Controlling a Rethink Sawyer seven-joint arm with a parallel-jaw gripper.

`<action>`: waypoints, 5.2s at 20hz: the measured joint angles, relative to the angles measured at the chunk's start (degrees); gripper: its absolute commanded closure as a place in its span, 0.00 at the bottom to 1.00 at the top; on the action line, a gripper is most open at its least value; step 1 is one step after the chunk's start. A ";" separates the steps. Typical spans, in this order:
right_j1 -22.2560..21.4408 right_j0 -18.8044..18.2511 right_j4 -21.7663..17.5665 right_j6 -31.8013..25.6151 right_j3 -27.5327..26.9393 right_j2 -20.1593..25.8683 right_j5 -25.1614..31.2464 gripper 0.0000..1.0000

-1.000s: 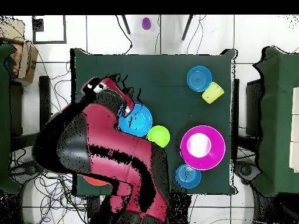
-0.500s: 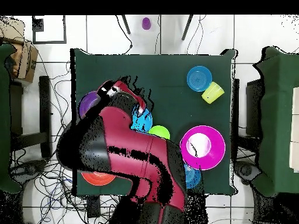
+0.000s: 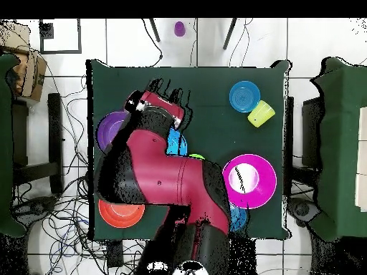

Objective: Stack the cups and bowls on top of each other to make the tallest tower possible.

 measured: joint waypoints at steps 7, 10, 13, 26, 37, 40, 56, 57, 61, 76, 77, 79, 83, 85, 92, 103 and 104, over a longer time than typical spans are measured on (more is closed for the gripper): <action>5.55 0.16 -4.75 0.01 -0.87 -0.45 -15.30 0.00; 7.72 0.67 -4.56 0.01 -1.54 -1.54 -20.00 0.00; 9.69 1.49 -3.86 0.01 -2.19 -2.91 -24.55 0.00; 13.35 3.01 -5.58 0.01 -5.36 -6.42 -35.06 0.00; 13.51 -0.18 -15.54 0.01 -7.09 -5.05 -35.05 0.00; 13.96 -0.60 -16.18 0.01 -7.48 -5.05 -35.06 0.00; 11.14 -3.84 -22.23 0.01 -1.93 -0.11 -35.07 0.00; 11.17 -4.18 -22.55 0.01 -1.54 0.20 -35.06 0.00; 11.58 -5.50 -23.59 0.01 0.06 1.59 -35.06 0.00; 14.52 -6.36 -23.83 0.01 4.33 4.55 -35.07 0.00; 14.60 -6.36 -23.83 0.01 4.44 4.67 -35.06 0.00; 14.82 -6.36 -23.83 0.01 4.71 5.00 -35.06 0.00; 14.99 -6.35 -23.81 0.01 5.35 5.70 -35.07 0.00; 14.98 -6.34 -23.81 0.01 5.79 5.96 -35.07 0.00; 15.02 -6.15 -23.81 0.01 6.66 6.01 -35.06 0.00; 14.14 -7.28 -23.51 0.01 8.54 6.85 -30.93 0.00; 13.59 -8.46 -23.55 0.01 9.20 7.91 -28.50 0.00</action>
